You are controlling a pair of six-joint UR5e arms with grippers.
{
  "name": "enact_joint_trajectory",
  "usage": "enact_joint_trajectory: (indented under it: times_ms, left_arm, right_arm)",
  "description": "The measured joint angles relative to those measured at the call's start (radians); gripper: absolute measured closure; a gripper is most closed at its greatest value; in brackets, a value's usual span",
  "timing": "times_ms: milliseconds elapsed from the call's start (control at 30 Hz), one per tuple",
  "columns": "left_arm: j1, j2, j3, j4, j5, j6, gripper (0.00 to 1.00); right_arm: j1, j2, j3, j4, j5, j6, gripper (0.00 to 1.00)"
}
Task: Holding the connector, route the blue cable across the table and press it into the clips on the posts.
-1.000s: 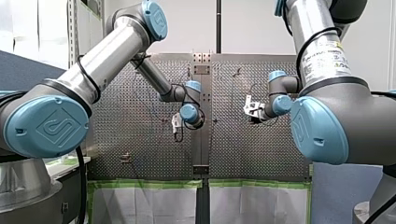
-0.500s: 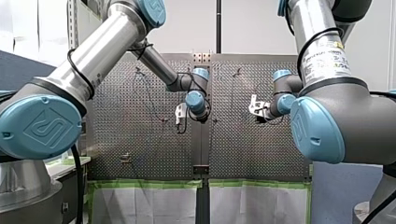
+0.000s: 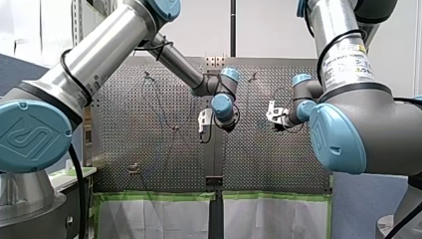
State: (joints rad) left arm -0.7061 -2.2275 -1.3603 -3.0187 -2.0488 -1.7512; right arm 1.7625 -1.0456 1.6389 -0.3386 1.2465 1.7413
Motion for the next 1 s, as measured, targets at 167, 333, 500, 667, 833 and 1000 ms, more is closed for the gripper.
enact_joint_trajectory:
  times_ms: [167, 333, 500, 667, 833, 1000]
  left_arm:
    - [-0.028, 0.000, 0.000, 0.032, -0.014, -0.008, 0.00]
    - [-0.042, -0.007, 0.007, 0.062, -0.026, -0.020, 0.00]
    - [-0.060, -0.047, 0.047, 0.092, -0.019, -0.055, 0.00]
    - [-0.068, -0.098, 0.097, 0.079, -0.011, -0.077, 0.00]
    - [-0.061, -0.144, 0.144, 0.064, -0.008, -0.088, 0.00]
    - [-0.056, -0.159, 0.183, 0.058, -0.011, -0.089, 0.00]
  right_arm:
    - [0.000, 0.000, 0.000, 0.001, -0.005, 0.000, 1.00]
    - [0.000, 0.000, 0.000, 0.001, -0.005, 0.000, 1.00]
    - [0.000, 0.000, 0.000, 0.002, -0.005, 0.000, 1.00]
    - [0.000, 0.000, 0.000, 0.002, -0.005, 0.000, 1.00]
    - [0.000, 0.000, 0.000, 0.002, -0.005, 0.000, 1.00]
    - [0.000, 0.000, 0.000, 0.002, -0.005, 0.000, 1.00]
